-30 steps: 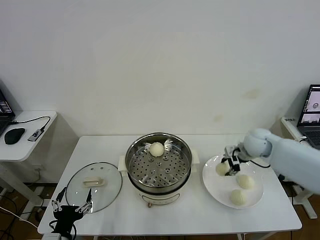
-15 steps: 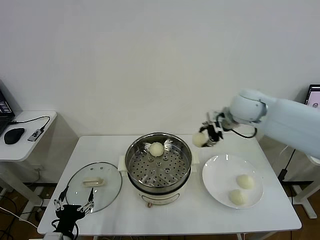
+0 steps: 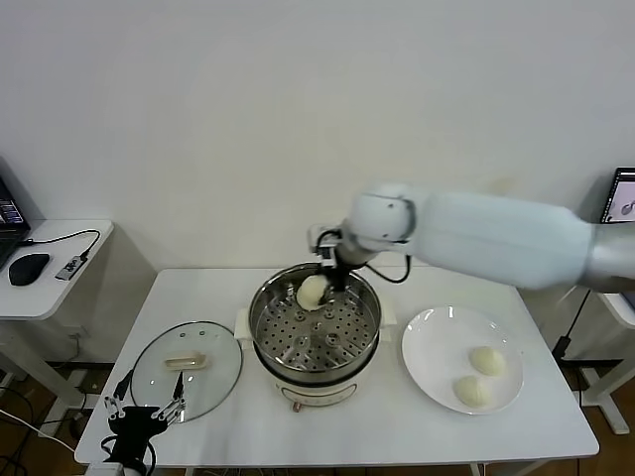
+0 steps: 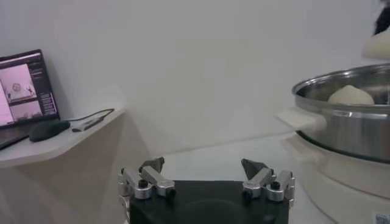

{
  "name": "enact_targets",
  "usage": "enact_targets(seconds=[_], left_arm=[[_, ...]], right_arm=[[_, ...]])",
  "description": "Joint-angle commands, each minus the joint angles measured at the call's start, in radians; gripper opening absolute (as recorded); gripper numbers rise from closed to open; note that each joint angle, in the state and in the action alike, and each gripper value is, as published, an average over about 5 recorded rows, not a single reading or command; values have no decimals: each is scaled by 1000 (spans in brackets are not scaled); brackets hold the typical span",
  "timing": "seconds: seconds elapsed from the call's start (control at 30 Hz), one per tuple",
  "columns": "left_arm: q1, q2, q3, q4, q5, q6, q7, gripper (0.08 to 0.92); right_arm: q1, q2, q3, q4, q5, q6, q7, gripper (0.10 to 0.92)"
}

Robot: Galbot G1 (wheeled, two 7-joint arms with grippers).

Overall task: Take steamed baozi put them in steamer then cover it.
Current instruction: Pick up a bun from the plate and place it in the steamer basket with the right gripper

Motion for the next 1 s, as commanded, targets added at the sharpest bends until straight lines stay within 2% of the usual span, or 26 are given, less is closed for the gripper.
enact_targets(seconds=[0.03, 0.57, 0.83, 1.0], left_arm=[[2, -3, -8, 1, -4, -4, 0, 823], [10, 2, -25, 10, -18, -18, 0, 823], [5, 2, -23, 11, -16, -17, 1, 823], [3, 12, -24, 13, -15, -16, 1, 823]], right_arm=[[-64, 158, -14, -90, 49, -57, 42, 594], [-129, 239, -18, -185, 0, -57, 48, 611], [-68, 170, -2, -137, -9, -53, 18, 785], [81, 11, -13, 0, -41, -3, -126, 821]])
